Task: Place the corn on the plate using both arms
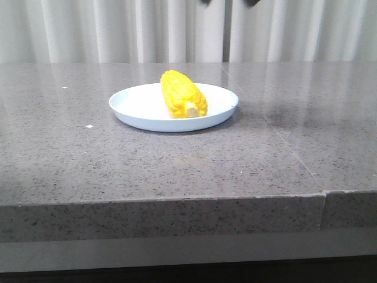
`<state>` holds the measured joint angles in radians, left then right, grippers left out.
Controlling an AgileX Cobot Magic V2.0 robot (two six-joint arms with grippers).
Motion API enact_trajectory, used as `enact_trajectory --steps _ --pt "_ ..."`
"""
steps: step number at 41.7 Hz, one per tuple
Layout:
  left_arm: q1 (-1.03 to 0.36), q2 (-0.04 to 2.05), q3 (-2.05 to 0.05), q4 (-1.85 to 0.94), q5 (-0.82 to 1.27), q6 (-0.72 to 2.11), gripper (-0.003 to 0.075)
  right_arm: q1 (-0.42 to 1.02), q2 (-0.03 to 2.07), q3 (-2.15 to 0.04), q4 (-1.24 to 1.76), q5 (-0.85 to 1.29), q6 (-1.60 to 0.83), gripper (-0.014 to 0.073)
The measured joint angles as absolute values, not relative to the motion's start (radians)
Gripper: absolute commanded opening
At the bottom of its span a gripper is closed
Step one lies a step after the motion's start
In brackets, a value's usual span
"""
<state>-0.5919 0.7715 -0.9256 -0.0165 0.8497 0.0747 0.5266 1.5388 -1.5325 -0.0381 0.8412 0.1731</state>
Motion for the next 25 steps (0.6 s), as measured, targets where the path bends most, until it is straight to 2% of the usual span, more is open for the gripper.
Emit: enact_trajectory --steps 25 --pt "-0.592 0.772 -0.926 -0.017 0.850 0.075 0.0410 0.527 0.873 -1.120 -0.019 0.959 0.093 0.0531"
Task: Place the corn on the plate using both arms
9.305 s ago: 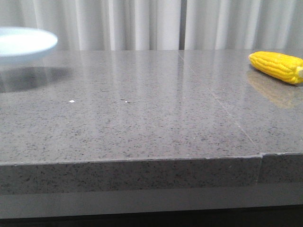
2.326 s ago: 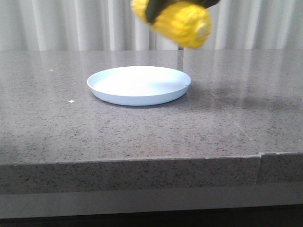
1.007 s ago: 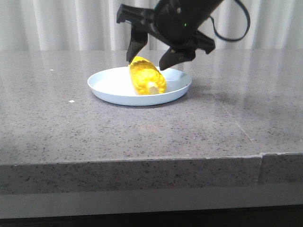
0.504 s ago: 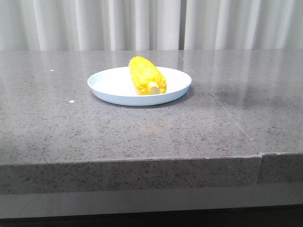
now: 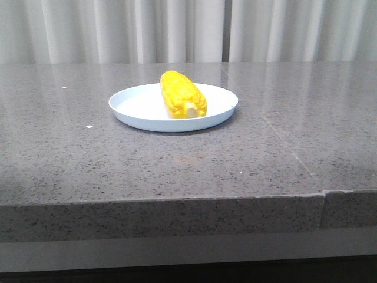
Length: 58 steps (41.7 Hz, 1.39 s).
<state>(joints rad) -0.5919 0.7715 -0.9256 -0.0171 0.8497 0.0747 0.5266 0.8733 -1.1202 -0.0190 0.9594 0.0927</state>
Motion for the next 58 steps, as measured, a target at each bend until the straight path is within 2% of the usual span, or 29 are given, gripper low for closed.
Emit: enact_trajectory --steps 13,27,31,37,42,45,58 --pt "-0.592 0.772 -0.926 -0.017 0.850 0.075 0.0410 0.527 0.603 -0.979 0.000 0.977 0.092 0.0531" --pt "-0.592 0.772 -0.926 -0.017 0.850 0.075 0.0396 0.527 0.569 -0.953 0.000 0.983 0.092 0.0520" --pt "-0.592 0.772 -0.926 -0.017 0.850 0.075 0.0307 0.527 0.569 -0.952 0.000 0.983 0.092 0.0402" --pt "-0.592 0.772 -0.926 -0.017 0.850 0.075 0.0119 0.527 0.569 -0.952 0.000 0.983 0.088 0.0084" --pt "-0.592 0.772 -0.926 -0.017 0.850 0.075 0.0020 0.527 0.569 -0.952 0.000 0.983 0.088 -0.0099" --pt "-0.592 0.772 -0.926 -0.017 0.850 0.075 -0.0022 0.527 0.569 -0.952 0.000 0.985 0.088 -0.0116" --pt "-0.592 0.772 -0.926 -0.017 0.850 0.075 -0.0020 0.527 0.569 -0.952 0.000 0.985 0.088 -0.0120"
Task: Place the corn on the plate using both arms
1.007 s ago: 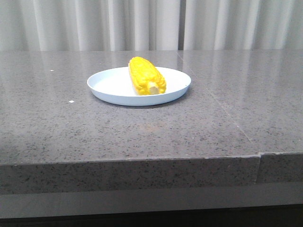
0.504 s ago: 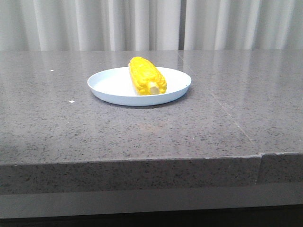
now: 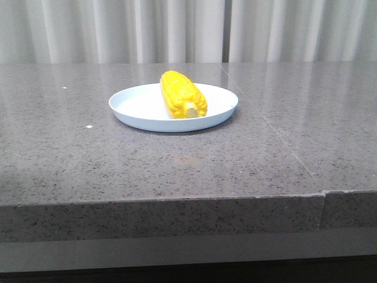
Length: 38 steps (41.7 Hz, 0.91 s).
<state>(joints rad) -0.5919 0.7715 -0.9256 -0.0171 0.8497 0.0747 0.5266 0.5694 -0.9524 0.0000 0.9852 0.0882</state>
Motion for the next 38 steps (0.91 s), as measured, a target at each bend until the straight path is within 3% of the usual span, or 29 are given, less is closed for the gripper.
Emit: enact_trajectory --steps 8,13,27,38 --pt "-0.577 0.753 -0.882 -0.019 0.811 0.075 -0.0020 0.527 0.569 -0.952 0.000 0.989 0.088 -0.0120" --pt "-0.487 0.682 -0.783 -0.009 0.706 0.075 -0.0020 0.527 0.569 -0.952 0.000 0.989 0.088 -0.0120" --pt "-0.143 0.246 -0.214 0.000 0.192 0.075 -0.0020 0.527 0.569 -0.952 0.000 0.989 0.088 -0.0120" --pt "-0.007 -0.004 0.001 -0.021 0.086 0.075 -0.0020 0.527 0.569 -0.952 0.000 0.991 0.088 -0.0120"
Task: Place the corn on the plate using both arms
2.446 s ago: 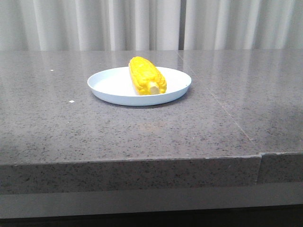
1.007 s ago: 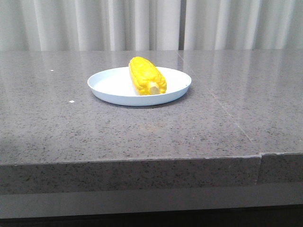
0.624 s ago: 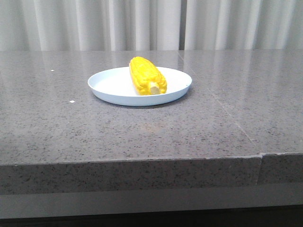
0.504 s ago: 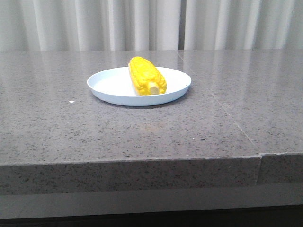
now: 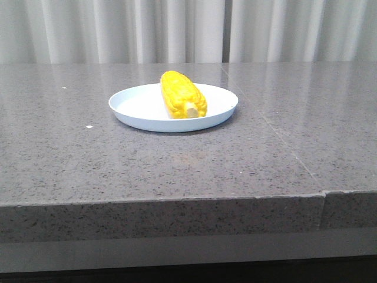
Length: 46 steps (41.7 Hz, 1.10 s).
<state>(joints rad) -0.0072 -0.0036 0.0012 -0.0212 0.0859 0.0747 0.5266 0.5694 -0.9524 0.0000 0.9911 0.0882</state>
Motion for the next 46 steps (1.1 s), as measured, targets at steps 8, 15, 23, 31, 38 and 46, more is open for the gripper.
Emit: enact_trajectory --steps 8,15,23,31,38,46 --pt "0.007 -0.003 0.006 -0.023 0.045 0.075 -0.0020 0.527 0.569 -0.952 0.000 0.993 0.087 -0.0120" --pt "0.007 -0.003 0.006 -0.023 0.041 0.075 -0.0020 0.527 0.569 -0.952 0.000 0.995 0.087 -0.0120" --pt "0.003 -0.003 0.006 -0.023 0.040 0.075 -0.0020 0.527 0.569 -0.952 0.000 0.997 0.087 -0.0120" --pt "0.003 -0.003 0.006 -0.023 0.040 0.075 -0.0020 0.527 0.569 -0.952 0.000 0.997 0.087 -0.0120" --pt "0.003 -0.003 0.006 -0.023 0.040 0.075 -0.0020 0.527 0.569 -0.952 0.000 0.997 0.087 -0.0120" --pt "0.003 -0.003 0.006 -0.023 0.040 0.075 -0.0020 0.527 0.569 -0.952 0.000 0.997 0.087 -0.0120"
